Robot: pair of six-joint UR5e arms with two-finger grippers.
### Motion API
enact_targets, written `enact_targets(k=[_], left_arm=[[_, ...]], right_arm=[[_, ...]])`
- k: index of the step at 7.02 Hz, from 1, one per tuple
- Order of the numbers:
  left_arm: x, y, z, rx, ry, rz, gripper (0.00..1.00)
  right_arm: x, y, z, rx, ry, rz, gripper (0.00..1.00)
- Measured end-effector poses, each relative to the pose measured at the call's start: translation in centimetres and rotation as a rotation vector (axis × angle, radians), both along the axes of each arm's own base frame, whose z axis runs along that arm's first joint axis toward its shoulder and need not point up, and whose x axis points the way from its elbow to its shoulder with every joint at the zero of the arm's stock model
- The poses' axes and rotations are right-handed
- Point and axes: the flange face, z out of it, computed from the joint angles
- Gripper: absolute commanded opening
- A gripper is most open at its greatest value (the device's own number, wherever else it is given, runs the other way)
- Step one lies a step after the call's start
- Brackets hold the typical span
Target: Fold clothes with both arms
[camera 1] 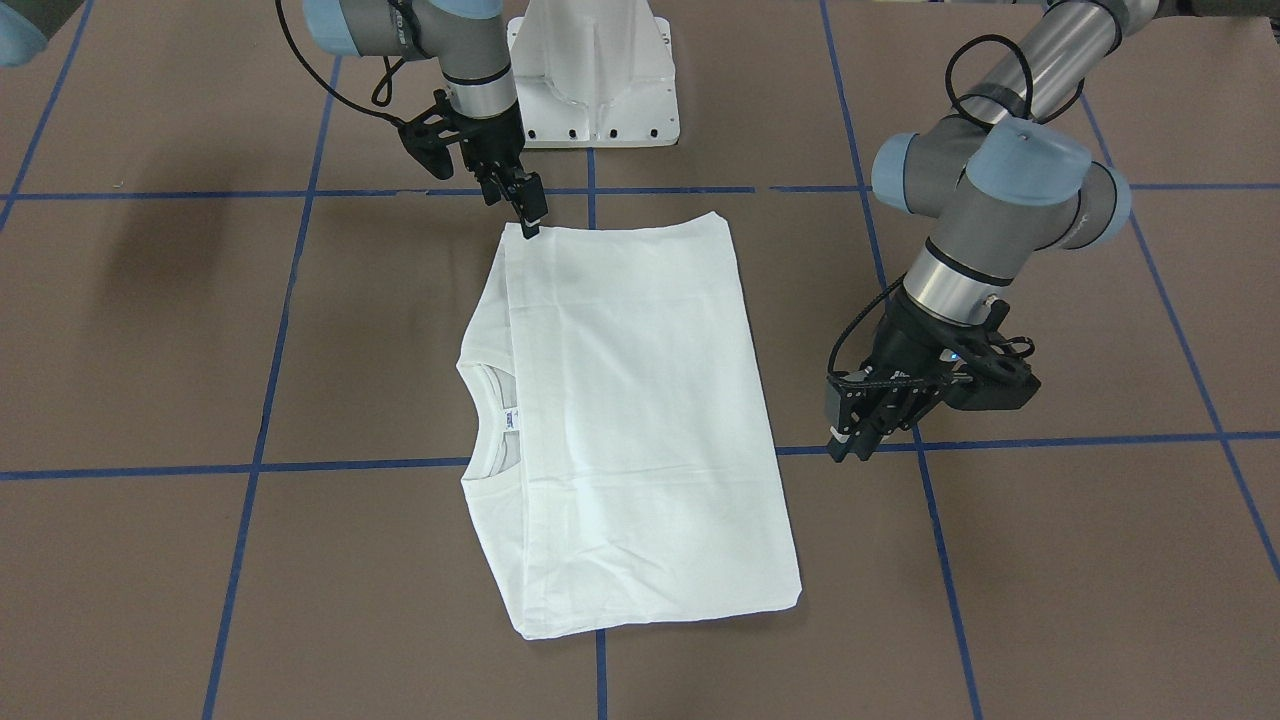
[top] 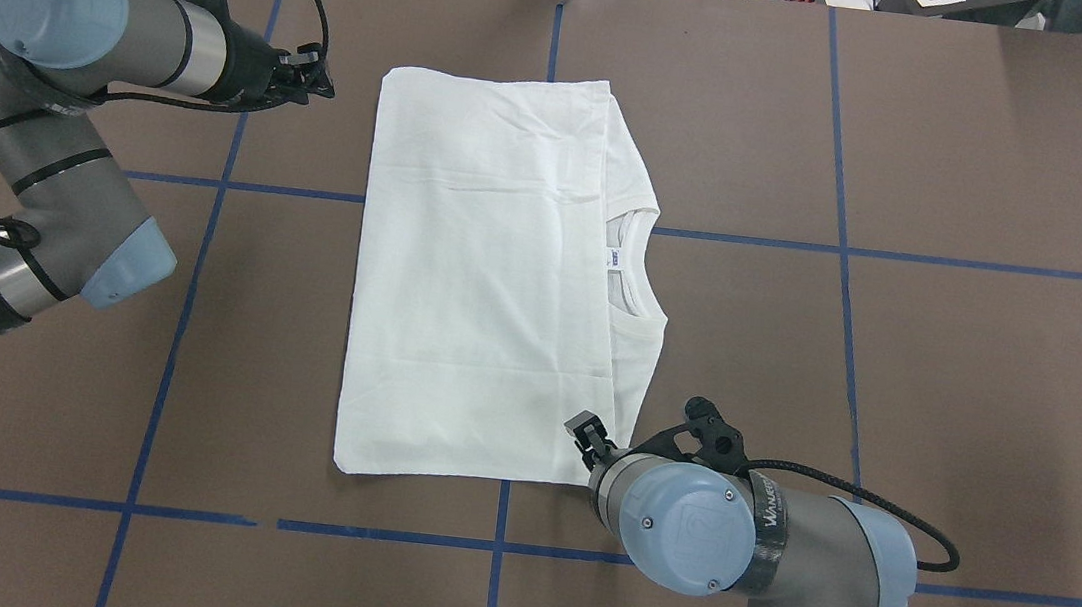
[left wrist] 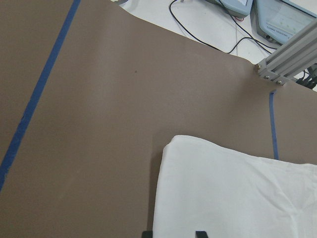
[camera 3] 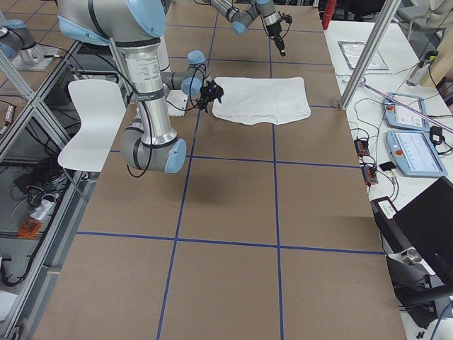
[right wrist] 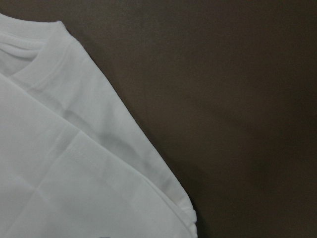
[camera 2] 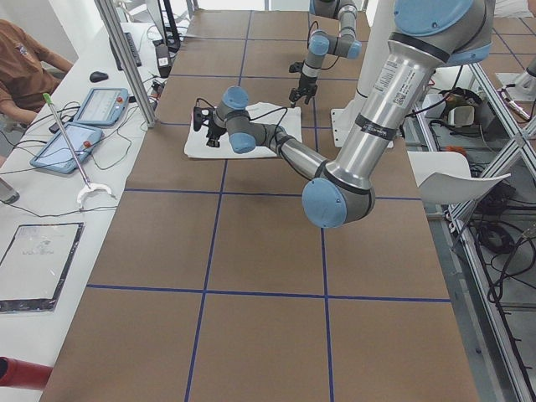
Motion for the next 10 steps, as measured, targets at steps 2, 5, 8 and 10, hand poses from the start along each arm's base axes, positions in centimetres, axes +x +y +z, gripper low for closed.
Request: enact_targets(k=[2,5,8,10], left_arm=[[-0.1,0.0,0.2,-0.002,-0.003,-0.001,0.40],[-0.1,0.1,0.4,-0.004,-0.004,-0.001,0.40],[-0.1,0.1,0.5,-0.004,-0.004,-0.001,0.40],[-0.2,0.2,0.3,-0.002,-0.002,-0.001,0.40]], right_arm=[[-0.4,-0.3,0.5,-0.004,0.012,0.008,0.88],[-0.9,-0.9,1.2,0.008,0.034,0.001,0.83],[-1.5,-1.0,1.2,0.015,0.042,-0.008,0.29],[-1.6,-1.0,1.1,0.012,0.040,-0.005,0.00]])
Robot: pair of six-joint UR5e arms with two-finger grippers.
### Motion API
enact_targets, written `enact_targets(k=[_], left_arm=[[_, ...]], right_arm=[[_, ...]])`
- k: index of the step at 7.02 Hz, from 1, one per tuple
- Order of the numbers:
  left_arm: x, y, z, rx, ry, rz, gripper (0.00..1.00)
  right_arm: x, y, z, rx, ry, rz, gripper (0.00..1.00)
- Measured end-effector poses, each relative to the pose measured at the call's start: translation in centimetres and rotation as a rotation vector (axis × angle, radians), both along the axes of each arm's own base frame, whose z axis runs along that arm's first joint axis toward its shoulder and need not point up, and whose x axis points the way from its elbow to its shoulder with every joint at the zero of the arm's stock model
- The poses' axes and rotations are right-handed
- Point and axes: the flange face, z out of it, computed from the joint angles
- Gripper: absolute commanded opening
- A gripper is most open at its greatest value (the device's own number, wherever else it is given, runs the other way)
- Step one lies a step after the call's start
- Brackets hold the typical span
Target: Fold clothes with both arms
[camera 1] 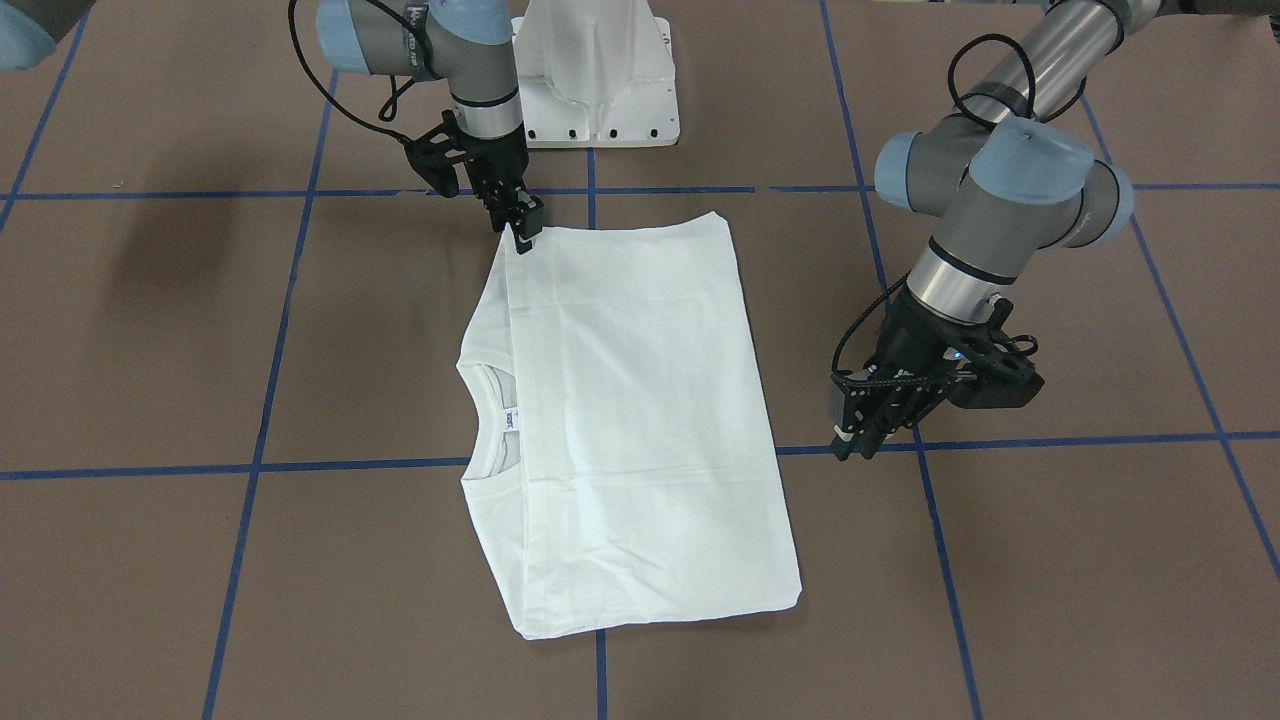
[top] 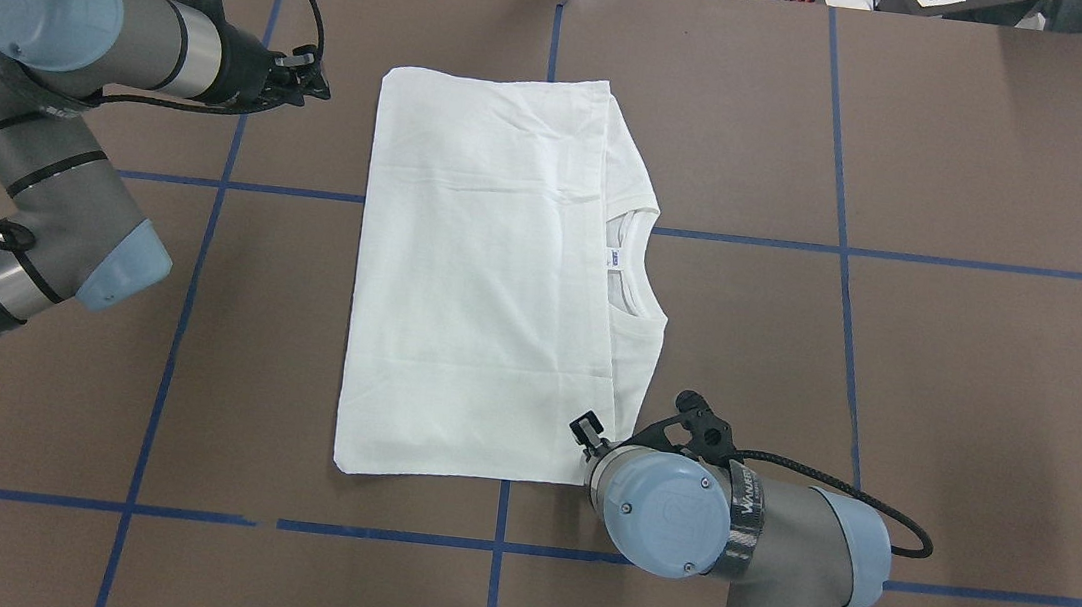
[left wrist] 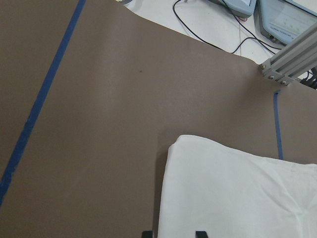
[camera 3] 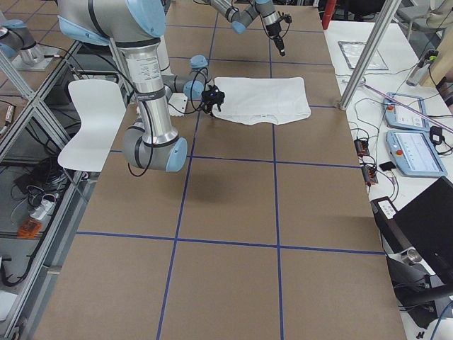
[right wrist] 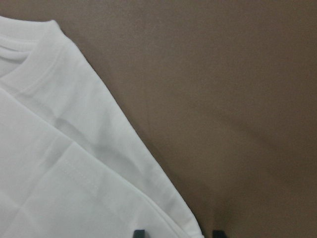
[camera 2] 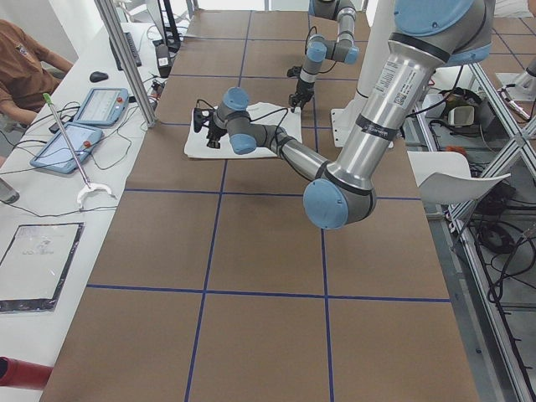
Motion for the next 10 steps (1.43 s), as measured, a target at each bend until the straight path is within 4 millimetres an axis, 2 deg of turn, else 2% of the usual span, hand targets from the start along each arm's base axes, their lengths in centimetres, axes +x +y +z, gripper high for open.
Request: enact_targets(k=[3,4,5,6,7,8,9,10], left_arm=[[-0.1,0.1,-0.2,0.003,0.003,-0.001,0.40],[-0.5,0.5,-0.5,0.004,0.009,-0.002,0.40],[-1.5,2.0,-1.3,-0.014,0.029,-0.002,0.40],[-2.5,5.2,-2.5,-0.063,0.066,0.010,0.40],[-2.8,9.9,-3.1,-0.134,0.107,0.041,0.41],[-2.1,15.0,-3.0,-0.206,0.140,0.073,0.46],[-0.1,19.2,-2.8,-0.265,0.153,0.098,0.48],[2.5,22.2,-2.1,-0.310,0.145,0.114,0.48]], right_arm=[[0.2,0.0,-0.5,0.004,-0.019,-0.005,0.00],[0.3,0.0,-0.7,0.005,-0.029,-0.006,0.00],[0.8,-0.1,-1.0,0.005,-0.039,-0.005,0.00],[1.4,-0.1,-1.4,0.006,-0.050,-0.005,0.00],[1.7,0.0,-1.6,0.006,-0.056,-0.005,0.00],[1.8,0.0,-1.7,0.006,-0.060,-0.005,0.00],[1.8,0.0,-1.8,0.006,-0.061,-0.005,0.00],[1.8,0.1,-1.9,0.006,-0.062,-0.006,0.00]])
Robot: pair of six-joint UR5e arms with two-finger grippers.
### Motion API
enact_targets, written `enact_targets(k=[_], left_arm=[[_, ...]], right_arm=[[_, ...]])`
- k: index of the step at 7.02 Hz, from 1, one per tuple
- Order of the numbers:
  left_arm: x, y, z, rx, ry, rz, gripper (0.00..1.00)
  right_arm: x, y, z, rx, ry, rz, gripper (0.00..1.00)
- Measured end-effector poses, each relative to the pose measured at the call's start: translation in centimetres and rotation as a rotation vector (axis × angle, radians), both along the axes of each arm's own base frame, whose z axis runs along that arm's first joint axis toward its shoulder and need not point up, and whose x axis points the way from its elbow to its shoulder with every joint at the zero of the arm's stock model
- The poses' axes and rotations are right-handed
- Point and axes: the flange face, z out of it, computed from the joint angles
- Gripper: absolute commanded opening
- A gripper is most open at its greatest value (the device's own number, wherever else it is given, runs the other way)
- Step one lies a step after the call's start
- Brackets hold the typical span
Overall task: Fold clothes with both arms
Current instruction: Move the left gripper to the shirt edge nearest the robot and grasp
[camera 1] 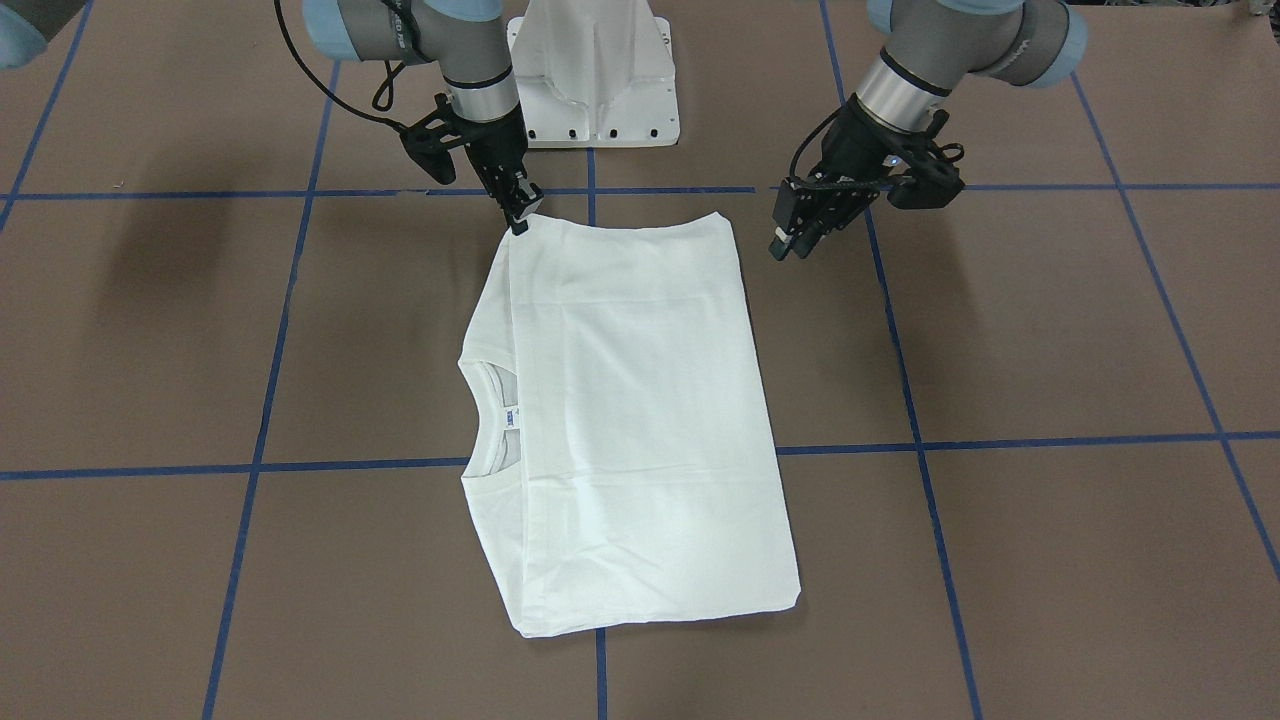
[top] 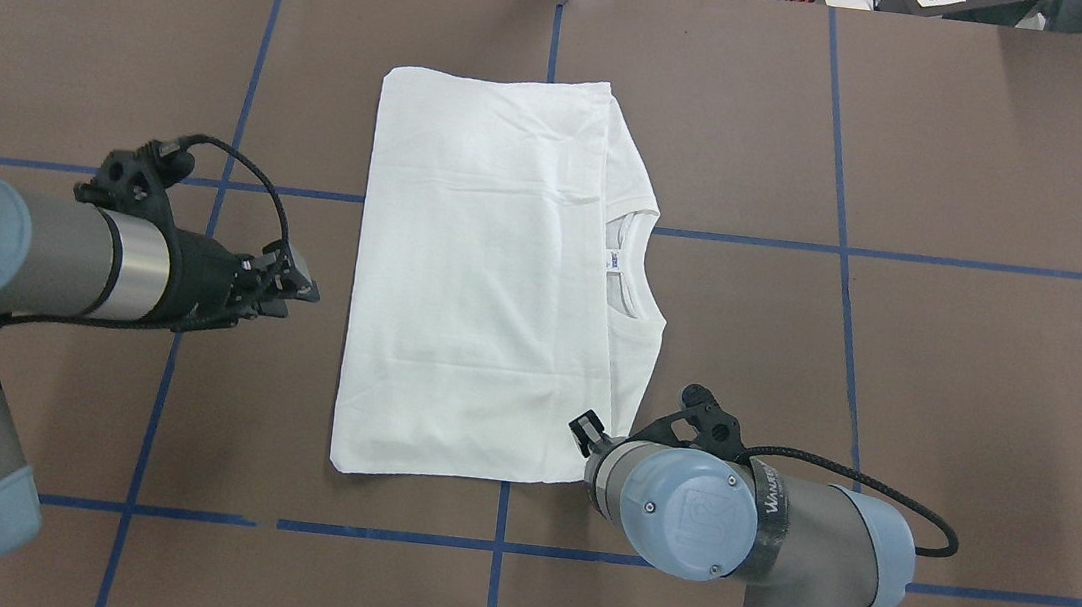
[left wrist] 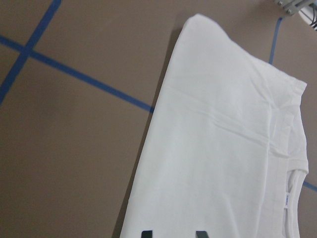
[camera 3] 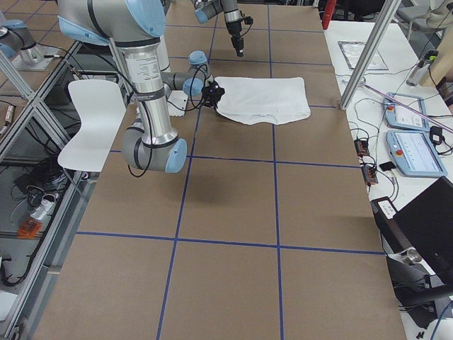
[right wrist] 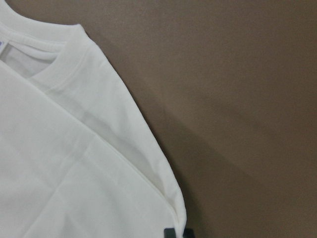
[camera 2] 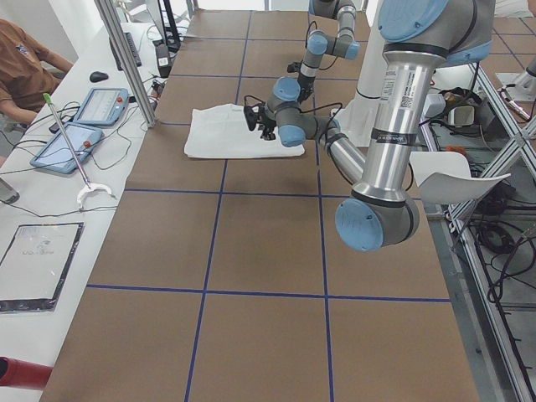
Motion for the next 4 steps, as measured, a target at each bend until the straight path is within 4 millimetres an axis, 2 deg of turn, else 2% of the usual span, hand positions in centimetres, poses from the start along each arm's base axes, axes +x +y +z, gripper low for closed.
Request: enact_targets(k=[2,3,4], left_arm=[[4.5,3.1,1.5,-0.081,-0.018,0.017,0.52],[6.5,4.1,2.1,-0.106,-0.031,0.019,0.62],[7.9,4.8,2.7,-0.122,-0.044,0.022,0.62]], right_arm=[[0.0,0.0,0.0,0.000,0.001,-0.001,0.00],[-0.1,0.0,0.1,0.000,0.002,-0.001,0.00],[-0.1,0.1,0.2,0.000,0.004,-0.002,0.00]])
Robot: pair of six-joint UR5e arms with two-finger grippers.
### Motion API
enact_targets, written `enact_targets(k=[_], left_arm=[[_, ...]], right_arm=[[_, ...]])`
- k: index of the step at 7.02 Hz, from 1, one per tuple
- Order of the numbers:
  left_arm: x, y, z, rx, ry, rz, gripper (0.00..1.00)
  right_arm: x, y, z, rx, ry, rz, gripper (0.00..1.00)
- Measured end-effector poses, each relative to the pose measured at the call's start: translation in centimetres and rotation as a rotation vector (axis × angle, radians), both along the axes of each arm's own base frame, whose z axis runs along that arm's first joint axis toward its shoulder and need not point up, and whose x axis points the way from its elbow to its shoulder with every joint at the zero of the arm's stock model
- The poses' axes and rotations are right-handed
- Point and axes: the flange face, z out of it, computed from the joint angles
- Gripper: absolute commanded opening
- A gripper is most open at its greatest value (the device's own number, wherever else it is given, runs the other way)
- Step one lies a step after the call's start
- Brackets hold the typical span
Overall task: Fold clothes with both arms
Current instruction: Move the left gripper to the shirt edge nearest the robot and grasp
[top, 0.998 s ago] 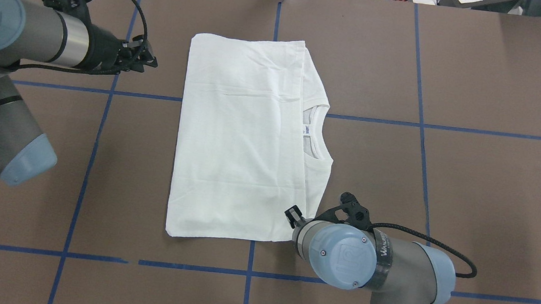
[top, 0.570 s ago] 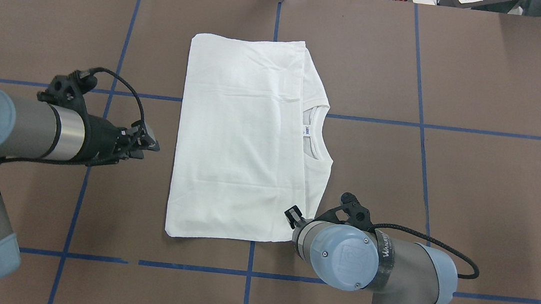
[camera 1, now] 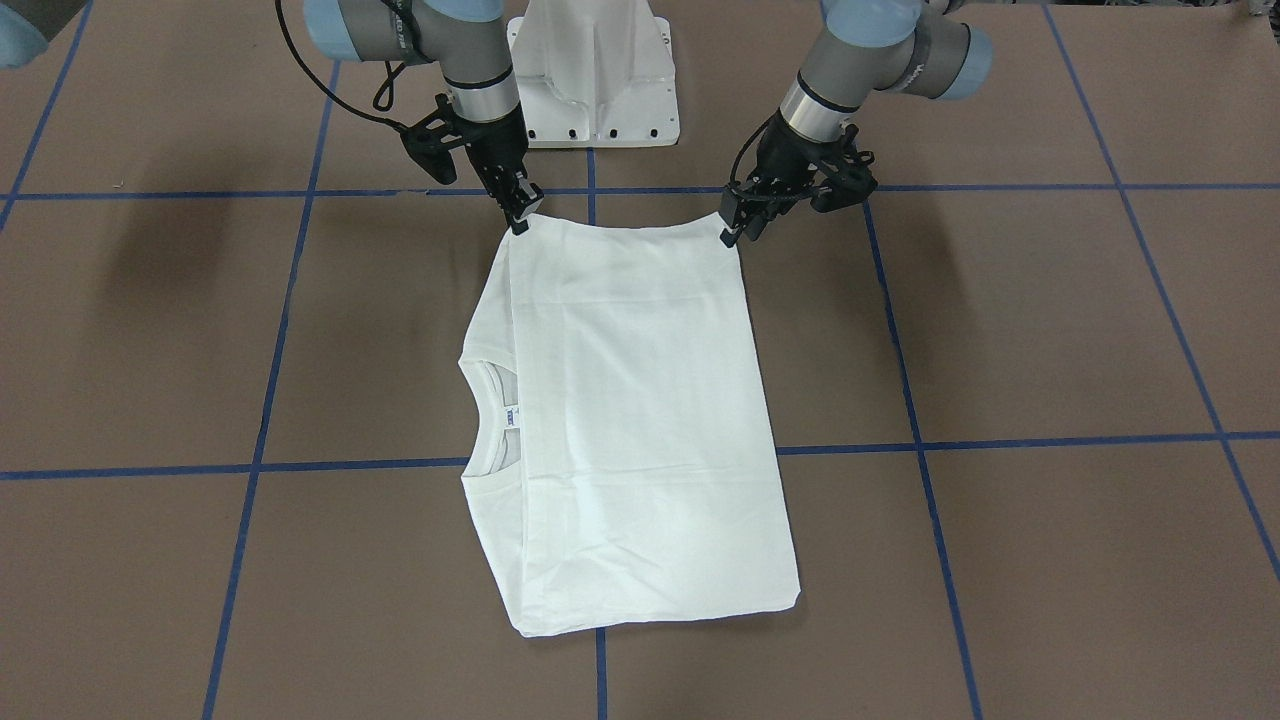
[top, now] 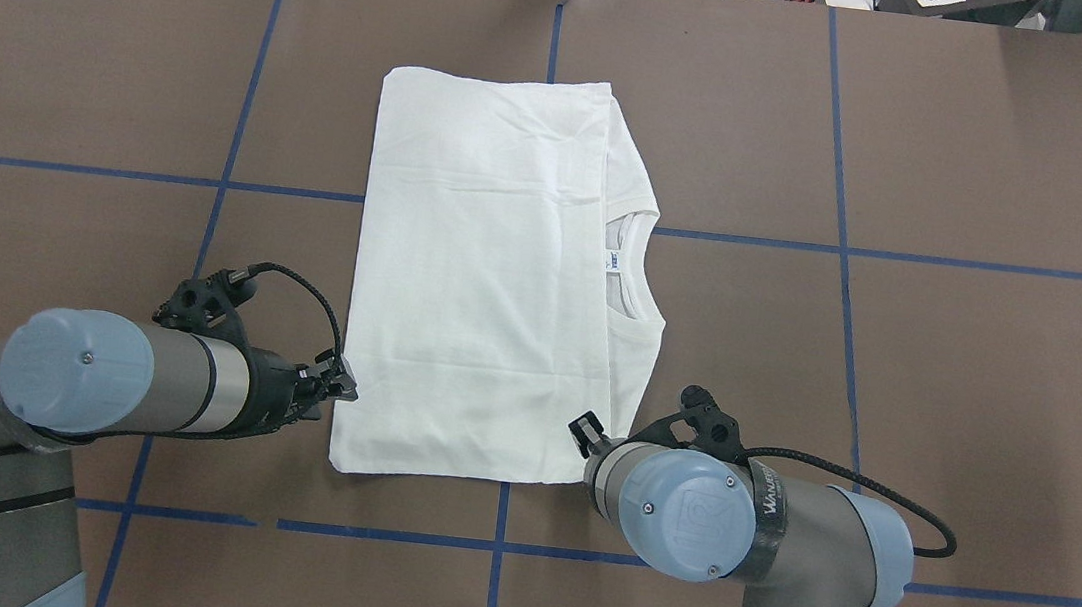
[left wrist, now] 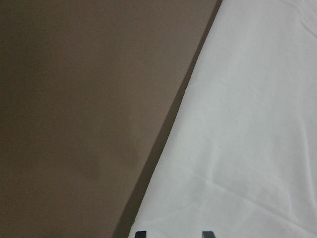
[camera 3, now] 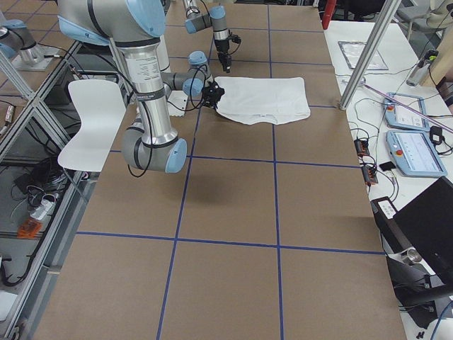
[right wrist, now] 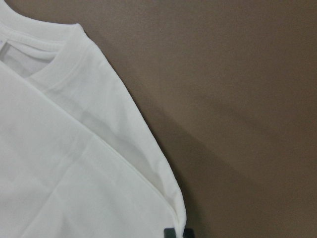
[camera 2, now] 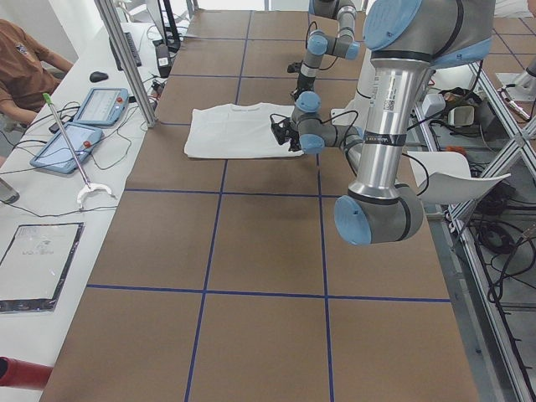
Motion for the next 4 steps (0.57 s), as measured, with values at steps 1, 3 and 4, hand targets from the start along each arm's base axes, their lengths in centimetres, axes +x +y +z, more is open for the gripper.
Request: enact_targets(k=[1,3,4], left_arm=[[0.9,0.7,0.6,-0.012,-0.011,0.008,0.63],[2.1,2.3,1.2,-0.036,-0.020,0.029,0.59],[2.8,3.3,1.4,-0.047,-0.025,0.046,0.53]], right_arm=[[0.0,0.0,0.0,0.001,0.000,0.000,0.00],[0.0,0.0,-0.2,0.002,-0.003,0.001,0.00],[0.0,0.0,-0.2,0.002,-0.003,0.001,0.00]])
